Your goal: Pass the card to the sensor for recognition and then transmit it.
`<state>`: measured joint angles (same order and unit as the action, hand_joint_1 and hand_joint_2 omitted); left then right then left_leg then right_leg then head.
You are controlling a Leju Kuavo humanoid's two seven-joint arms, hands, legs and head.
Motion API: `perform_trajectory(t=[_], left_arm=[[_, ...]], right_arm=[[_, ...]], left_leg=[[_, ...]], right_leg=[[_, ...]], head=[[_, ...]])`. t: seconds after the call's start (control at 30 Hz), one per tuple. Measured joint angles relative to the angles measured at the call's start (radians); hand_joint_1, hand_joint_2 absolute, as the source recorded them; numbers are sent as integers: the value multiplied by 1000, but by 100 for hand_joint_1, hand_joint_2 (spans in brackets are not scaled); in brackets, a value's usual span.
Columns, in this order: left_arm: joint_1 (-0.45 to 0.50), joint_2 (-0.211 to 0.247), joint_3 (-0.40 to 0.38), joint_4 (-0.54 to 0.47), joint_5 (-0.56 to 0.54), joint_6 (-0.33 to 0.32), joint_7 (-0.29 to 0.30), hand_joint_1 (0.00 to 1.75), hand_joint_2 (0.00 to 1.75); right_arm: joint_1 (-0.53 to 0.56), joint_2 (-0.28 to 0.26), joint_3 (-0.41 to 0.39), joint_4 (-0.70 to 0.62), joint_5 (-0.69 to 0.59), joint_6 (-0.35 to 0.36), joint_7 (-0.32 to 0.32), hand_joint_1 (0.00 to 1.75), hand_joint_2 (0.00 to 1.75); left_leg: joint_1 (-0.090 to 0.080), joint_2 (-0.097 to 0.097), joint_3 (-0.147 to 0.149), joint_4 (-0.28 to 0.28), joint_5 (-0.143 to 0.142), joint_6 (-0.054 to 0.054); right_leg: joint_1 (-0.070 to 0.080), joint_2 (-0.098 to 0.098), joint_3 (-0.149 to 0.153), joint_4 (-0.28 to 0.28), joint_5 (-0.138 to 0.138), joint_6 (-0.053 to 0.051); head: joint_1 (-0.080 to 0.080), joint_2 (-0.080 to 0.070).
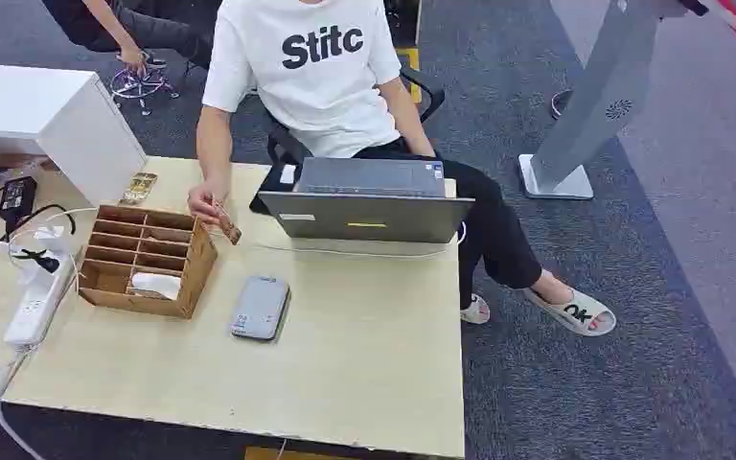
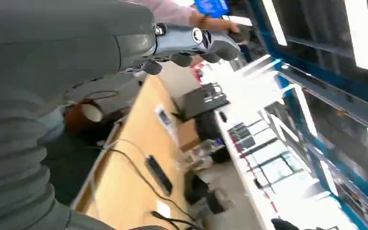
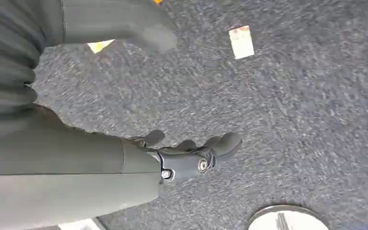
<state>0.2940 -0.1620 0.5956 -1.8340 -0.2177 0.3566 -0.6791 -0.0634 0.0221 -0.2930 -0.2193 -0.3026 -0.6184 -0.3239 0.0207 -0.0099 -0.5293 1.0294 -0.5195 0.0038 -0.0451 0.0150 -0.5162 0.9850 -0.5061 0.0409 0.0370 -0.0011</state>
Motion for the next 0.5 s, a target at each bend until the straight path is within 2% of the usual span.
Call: perform_trajectory(t=[0.23,0.5], left_arm=[[-68,102,-125,-25,-145,-5,85,0,175],[-221,186,-225,20,-292,-35,192,0,175]], right_arm=[[1,11,1,6,71,0,73,0,175],[1,21,13,12,139,4,134,0,175]], left_leg=[[0,0,0,0,0,0],[0,0,0,0,0,0]], right_leg=[[0,1,0,0,0,0],[0,1,0,0,1,0]], head=[[0,0],[0,0]])
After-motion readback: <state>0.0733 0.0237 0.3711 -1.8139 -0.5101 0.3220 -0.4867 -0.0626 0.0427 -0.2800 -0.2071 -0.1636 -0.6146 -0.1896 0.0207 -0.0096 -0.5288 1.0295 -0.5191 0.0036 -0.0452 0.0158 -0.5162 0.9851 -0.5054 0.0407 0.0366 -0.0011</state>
